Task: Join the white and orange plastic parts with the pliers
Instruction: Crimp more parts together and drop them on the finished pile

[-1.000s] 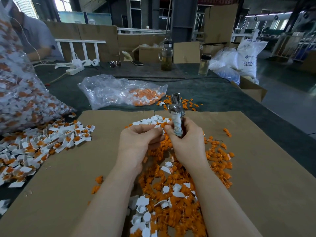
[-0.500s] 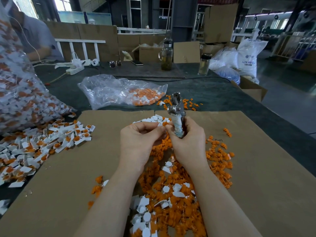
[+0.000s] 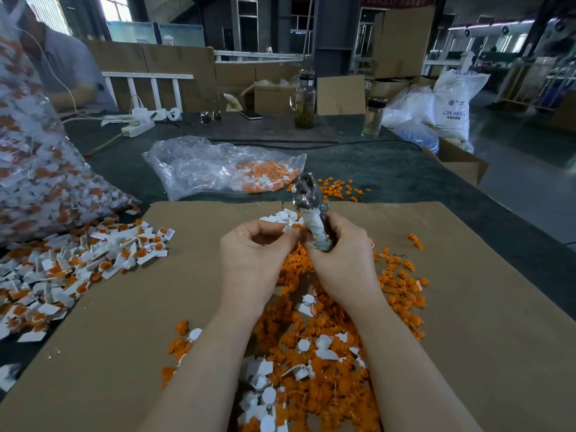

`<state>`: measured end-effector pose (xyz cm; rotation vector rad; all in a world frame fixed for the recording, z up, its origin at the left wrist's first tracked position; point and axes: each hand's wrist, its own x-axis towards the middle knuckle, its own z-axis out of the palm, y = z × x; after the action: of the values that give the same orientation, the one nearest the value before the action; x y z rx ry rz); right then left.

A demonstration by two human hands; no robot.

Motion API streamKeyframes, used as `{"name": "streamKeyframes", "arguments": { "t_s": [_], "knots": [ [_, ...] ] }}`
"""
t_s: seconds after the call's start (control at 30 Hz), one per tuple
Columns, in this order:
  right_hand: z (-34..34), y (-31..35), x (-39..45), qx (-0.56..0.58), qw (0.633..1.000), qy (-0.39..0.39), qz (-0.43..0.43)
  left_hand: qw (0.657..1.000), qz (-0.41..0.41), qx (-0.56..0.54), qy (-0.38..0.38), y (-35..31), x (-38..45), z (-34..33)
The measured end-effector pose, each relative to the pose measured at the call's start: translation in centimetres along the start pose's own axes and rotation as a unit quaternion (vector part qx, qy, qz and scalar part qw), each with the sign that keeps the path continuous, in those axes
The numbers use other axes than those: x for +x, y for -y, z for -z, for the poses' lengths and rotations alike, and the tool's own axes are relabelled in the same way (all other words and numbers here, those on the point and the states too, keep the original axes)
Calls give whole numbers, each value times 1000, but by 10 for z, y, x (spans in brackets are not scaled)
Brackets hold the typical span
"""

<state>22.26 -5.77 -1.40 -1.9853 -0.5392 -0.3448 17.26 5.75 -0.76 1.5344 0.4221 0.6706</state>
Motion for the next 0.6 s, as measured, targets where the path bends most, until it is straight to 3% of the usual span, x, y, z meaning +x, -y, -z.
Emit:
{"name": "streamKeyframes", "arguments": {
  "t_s": [0.3, 0.6],
  "knots": [
    [15, 0, 2, 68, 992, 103, -33, 1000, -12, 9, -14, -1, 5, 3],
    [32, -5, 5, 18, 969, 245, -40, 999, -32, -20, 3, -5, 7, 10]
  ]
}}
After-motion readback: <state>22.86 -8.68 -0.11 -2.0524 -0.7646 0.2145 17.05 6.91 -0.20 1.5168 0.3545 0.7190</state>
